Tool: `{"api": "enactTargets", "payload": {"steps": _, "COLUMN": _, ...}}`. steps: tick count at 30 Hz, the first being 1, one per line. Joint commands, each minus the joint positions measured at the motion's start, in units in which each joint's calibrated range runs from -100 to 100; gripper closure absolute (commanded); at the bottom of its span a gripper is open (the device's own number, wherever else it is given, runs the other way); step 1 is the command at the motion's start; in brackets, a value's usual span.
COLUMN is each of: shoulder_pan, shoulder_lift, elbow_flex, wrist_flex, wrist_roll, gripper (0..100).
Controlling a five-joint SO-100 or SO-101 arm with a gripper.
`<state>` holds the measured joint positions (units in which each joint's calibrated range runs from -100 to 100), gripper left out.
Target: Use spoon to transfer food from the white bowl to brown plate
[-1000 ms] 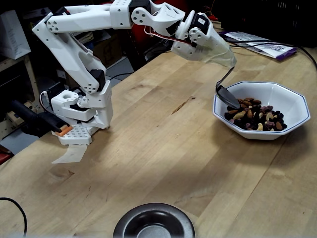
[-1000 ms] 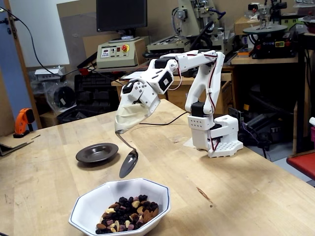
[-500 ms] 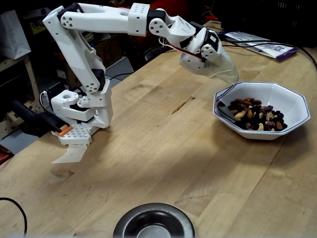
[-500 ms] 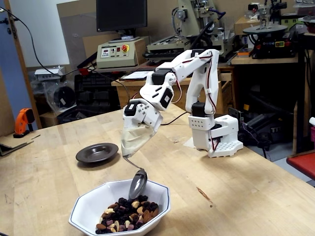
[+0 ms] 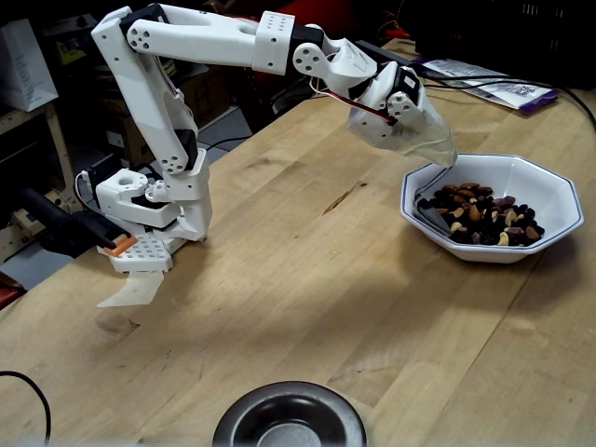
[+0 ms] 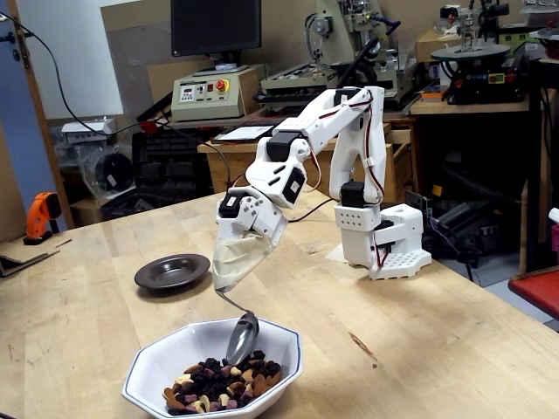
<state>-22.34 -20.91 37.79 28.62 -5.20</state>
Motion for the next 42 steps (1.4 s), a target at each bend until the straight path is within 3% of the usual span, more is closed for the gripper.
{"api": "enactTargets", "payload": {"steps": 1, "shoulder_pan": 0.1, "shoulder_lift": -0.4, "elbow_flex": -2.0, "wrist_flex": 0.5, "wrist_roll": 0.1, "gripper": 96}}
{"api": "enactTargets", "payload": {"steps": 36, "shoulder_pan": 0.3, "shoulder_lift": 0.3, "elbow_flex": 15.2, "wrist_flex": -0.3, "wrist_roll": 0.1, "gripper": 96}}
{"api": "enactTargets", "payload": {"steps": 42, "shoulder_pan": 0.3, "shoulder_lift": 2.6, "elbow_flex": 15.2, "wrist_flex": -5.2, "wrist_roll": 0.1, "gripper": 96}}
